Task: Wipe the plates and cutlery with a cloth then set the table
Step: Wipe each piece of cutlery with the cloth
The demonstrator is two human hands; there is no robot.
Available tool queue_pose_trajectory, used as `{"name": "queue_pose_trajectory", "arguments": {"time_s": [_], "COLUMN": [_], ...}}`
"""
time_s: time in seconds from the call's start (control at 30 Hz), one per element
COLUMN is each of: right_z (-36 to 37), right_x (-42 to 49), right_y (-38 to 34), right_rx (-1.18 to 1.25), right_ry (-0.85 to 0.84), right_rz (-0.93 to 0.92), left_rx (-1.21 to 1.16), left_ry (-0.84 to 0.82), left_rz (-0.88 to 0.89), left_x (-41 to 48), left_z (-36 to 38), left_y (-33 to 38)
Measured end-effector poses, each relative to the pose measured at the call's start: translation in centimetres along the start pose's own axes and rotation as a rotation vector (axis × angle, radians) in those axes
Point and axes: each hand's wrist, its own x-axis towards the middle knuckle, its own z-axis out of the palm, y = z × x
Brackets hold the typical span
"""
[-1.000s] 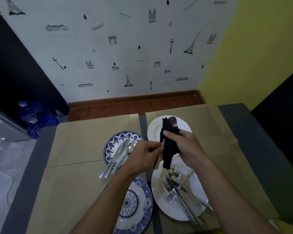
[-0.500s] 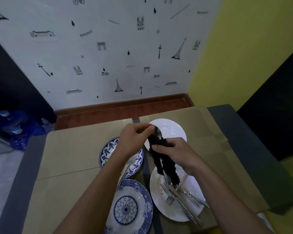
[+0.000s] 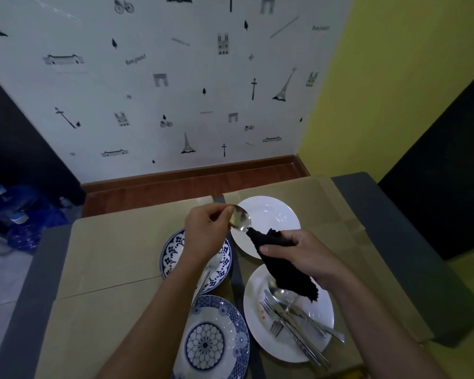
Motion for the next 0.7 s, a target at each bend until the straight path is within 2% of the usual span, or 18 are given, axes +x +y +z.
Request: {"name": "queue_pose_trajectory", "arguments": {"time_s": [0.2, 0.33, 0.4, 0.5, 0.6, 0.7], "right_z": [-1.9, -2.3, -1.8, -0.5, 1.4, 3.4], "right_x": [0.2, 1.2, 1.6, 2.3, 2.9, 3.3], "right_y": [-0.6, -0.5, -0.6, -1.0, -1.4, -1.3], "right_rx": [0.022, 0.164, 0.248, 0.39, 0.365, 0.292], "right_ry": [0.068, 0.23, 0.329, 0.431, 0.396, 0.316], "right_rz": [-0.004, -0.052, -0.103, -0.145, -0.182, -0.18], "left_rx": [-0.063, -0.085, -0.138, -0.281, -0.375, -0.419], "left_ry": [0.091, 0.133, 0.099, -0.051, -0.17, -0.221], "left_rz": [-0.14, -0.215, -0.255, -0.316, -0.339, -0.331], "left_x": [0.1, 0.3, 0.3, -0.2, -1.2, -1.6], "left_z": [0.1, -0.5, -0.7, -0.5, 0.3, 1.1], "left_y": [-1.1, -1.8, -1.8, -1.0, 0.4, 1.5]}}
